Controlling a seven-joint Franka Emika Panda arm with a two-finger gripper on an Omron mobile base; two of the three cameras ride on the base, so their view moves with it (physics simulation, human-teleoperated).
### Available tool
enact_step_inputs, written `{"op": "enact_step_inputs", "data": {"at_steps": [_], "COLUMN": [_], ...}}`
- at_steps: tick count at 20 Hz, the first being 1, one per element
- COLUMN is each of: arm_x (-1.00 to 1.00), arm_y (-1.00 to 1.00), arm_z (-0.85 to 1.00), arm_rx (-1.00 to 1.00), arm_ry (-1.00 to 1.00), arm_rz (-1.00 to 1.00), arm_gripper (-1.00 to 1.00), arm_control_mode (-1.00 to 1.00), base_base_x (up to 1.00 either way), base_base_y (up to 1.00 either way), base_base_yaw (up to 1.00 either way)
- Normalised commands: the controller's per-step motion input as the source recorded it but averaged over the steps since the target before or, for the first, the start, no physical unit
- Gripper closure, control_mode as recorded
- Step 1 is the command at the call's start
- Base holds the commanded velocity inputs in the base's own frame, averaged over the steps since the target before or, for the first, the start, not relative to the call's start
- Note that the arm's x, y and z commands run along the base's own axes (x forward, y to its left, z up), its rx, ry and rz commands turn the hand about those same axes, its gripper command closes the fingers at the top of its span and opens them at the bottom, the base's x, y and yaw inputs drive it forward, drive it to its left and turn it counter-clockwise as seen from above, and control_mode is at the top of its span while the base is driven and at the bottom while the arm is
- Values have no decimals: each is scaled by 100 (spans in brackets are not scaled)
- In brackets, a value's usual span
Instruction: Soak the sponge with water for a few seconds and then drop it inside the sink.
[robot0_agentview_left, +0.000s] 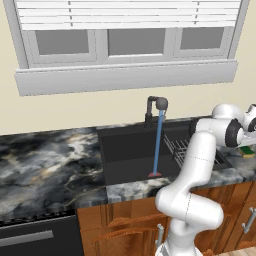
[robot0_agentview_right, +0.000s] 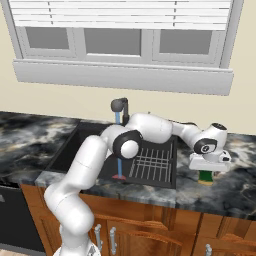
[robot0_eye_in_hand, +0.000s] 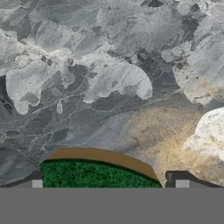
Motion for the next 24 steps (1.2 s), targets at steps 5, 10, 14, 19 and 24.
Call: {"op": "enact_step_inputs", "data": {"at_steps": [5, 10, 14, 19, 24], "arm_x": [0, 0, 0, 1, -1], "arm_y": [0, 0, 0, 4, 4], "arm_z": [0, 0, 0, 0, 0], "arm_rx": [0, 0, 0, 0, 0], "arm_ry": [0, 0, 0, 0, -1], "arm_rz": [0, 0, 0, -2, 0], "arm_gripper": [-100, 100, 100, 100, 100], "arm_control_mode": [-100, -100, -100, -100, -100], "base_base_x": [0, 0, 0, 0, 0], "base_base_y": [0, 0, 0, 0, 0], "base_base_yaw": [0, 0, 0, 0, 0]}}
